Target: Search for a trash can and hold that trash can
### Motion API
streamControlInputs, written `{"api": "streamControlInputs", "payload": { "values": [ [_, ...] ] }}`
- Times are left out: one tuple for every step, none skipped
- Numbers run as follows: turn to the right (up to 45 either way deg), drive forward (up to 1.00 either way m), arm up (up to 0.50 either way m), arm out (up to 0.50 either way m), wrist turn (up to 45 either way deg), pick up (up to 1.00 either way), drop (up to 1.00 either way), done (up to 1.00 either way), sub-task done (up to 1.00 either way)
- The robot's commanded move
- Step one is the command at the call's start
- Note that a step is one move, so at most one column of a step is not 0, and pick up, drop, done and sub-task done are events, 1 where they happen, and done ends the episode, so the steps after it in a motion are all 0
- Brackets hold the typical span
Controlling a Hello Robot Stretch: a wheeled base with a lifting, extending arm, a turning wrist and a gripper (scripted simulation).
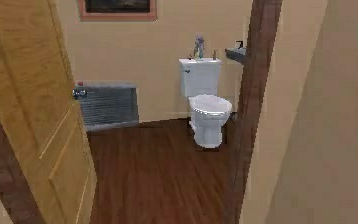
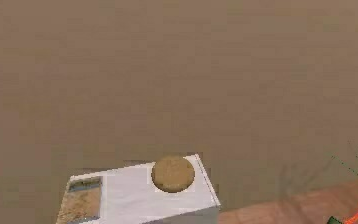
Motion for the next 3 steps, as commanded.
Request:
{"api": "streamControlInputs", "payload": {
  "values": [
    [0.0,0.95,0.0,0.0,0.0,0.0,0.0,0.0,0.0],
    [0.0,0.15,0.0,0.0,0.0,0.0,0.0,0.0,0.0],
    [45.0,0.0,0.0,0.0,0.0,0.0,0.0,0.0,0.0]
  ]
}}
